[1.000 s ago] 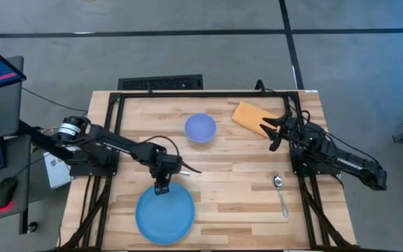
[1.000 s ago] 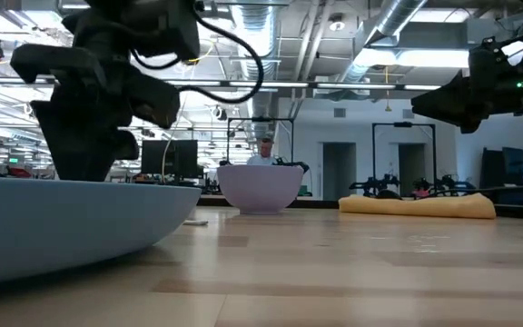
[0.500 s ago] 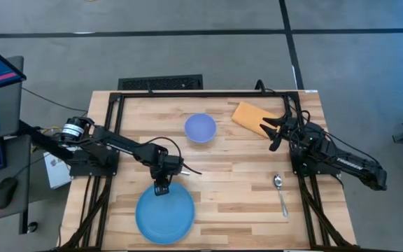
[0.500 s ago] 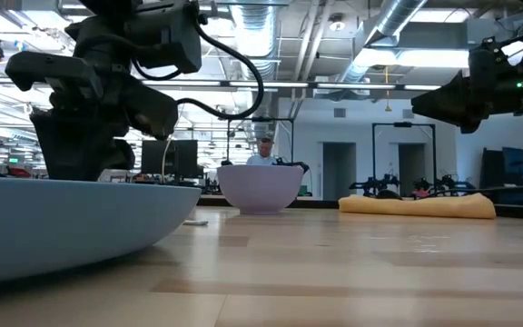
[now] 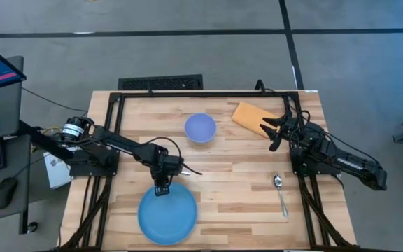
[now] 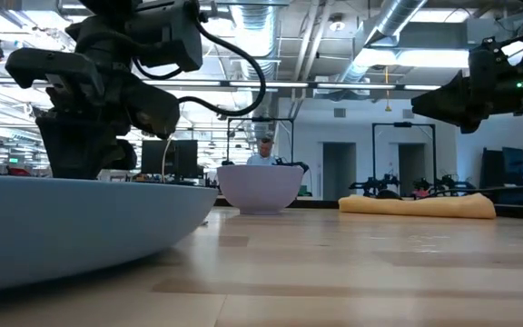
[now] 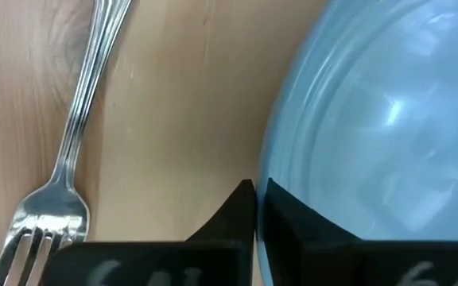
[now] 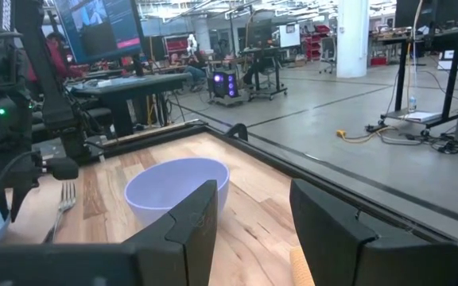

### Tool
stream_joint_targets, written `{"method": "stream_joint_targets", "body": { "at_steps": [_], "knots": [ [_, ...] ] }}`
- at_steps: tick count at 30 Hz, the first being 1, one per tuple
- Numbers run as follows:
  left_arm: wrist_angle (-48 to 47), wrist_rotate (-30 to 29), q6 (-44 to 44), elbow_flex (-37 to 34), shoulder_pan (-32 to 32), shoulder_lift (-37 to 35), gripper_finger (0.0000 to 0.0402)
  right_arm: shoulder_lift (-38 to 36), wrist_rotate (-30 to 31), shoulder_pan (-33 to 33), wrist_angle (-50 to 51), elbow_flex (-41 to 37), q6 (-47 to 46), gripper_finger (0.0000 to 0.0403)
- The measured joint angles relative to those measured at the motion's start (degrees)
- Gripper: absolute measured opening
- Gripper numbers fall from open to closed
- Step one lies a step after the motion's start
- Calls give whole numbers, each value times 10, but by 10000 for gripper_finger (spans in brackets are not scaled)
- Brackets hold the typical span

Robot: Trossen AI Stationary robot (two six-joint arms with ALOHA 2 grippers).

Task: Set table place
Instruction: Move the blue plate to the center of the table

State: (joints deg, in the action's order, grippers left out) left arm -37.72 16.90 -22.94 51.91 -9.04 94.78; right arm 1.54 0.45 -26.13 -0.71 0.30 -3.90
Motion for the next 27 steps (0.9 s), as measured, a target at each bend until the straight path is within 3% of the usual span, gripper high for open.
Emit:
{"method": "stream_joint_targets", "body": {
  "at_steps": [7,12,16,19,27],
  "knots": [
    [-30,55,-7,25,32,0,1,0,0,0,0,0,2,185],
    [-66,40,6,69,63,0,1,0,0,0,0,0,29,185],
    [-31,38,-7,104,79,2,1,0,0,0,0,0,29,185],
    [-13,37,-15,146,81,34,0,0,0,0,0,0,29,185],
    [-114,57,26,302,87,156,0,8,0,0,0,0,29,185]
  ]
}}
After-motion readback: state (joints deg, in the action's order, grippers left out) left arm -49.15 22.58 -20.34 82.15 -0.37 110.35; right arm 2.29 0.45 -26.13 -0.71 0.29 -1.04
